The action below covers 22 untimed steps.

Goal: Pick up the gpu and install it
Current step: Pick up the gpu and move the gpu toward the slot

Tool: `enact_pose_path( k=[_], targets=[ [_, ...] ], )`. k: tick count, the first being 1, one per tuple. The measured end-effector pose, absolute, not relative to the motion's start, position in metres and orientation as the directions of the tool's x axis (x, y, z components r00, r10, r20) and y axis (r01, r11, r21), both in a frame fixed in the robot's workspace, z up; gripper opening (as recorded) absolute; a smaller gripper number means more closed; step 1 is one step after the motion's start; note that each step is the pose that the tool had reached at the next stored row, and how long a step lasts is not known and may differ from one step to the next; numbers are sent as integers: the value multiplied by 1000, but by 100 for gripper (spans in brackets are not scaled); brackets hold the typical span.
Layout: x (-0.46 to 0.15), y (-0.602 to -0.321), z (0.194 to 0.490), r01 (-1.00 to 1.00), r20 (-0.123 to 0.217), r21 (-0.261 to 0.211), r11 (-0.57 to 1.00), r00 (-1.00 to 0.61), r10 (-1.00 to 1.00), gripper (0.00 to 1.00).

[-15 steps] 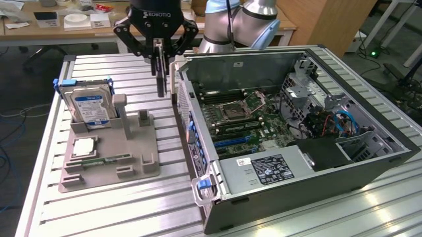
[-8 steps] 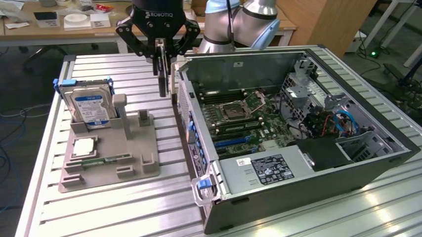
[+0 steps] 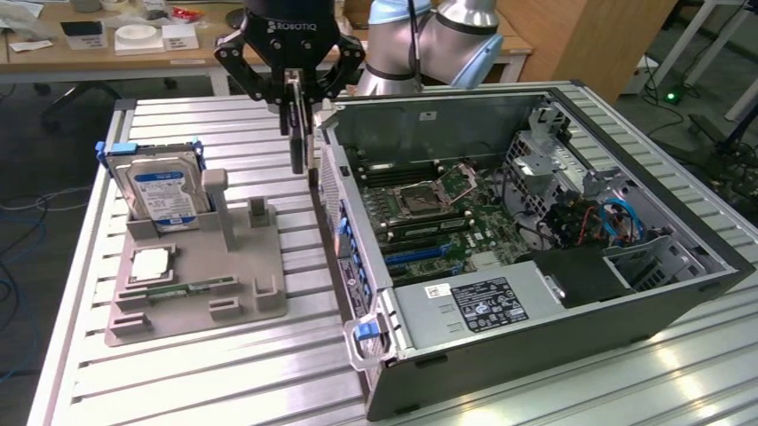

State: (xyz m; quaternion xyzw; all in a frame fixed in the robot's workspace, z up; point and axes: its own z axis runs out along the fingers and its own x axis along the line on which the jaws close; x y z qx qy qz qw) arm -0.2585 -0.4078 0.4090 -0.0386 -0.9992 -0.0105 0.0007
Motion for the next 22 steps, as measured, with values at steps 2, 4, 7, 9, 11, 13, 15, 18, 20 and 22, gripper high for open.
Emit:
enact_pose_path(
  k=[2, 4, 7, 9, 11, 13, 15, 18, 20, 22],
  targets=[
    [-257, -408, 409, 77, 2, 21, 997, -997, 77, 28],
    [-255, -408, 409, 77, 2, 21, 997, -997, 77, 28],
    [-252, -408, 409, 77, 2, 21, 997, -997, 77, 28],
    [-250, -408, 409, 77, 2, 21, 997, -997, 77, 28],
    [-248, -408, 409, 77, 2, 21, 997, -997, 77, 28],
    [-245, -408, 409, 77, 2, 21, 997, -997, 77, 28],
    [-243, -408, 409, 77, 2, 21, 997, -997, 77, 28],
    [-239, -408, 409, 77, 2, 21, 997, -997, 77, 28],
    [-237, -408, 409, 77, 2, 21, 997, -997, 77, 28],
    [-235, -408, 409, 77, 2, 21, 997, -997, 77, 28]
  ],
)
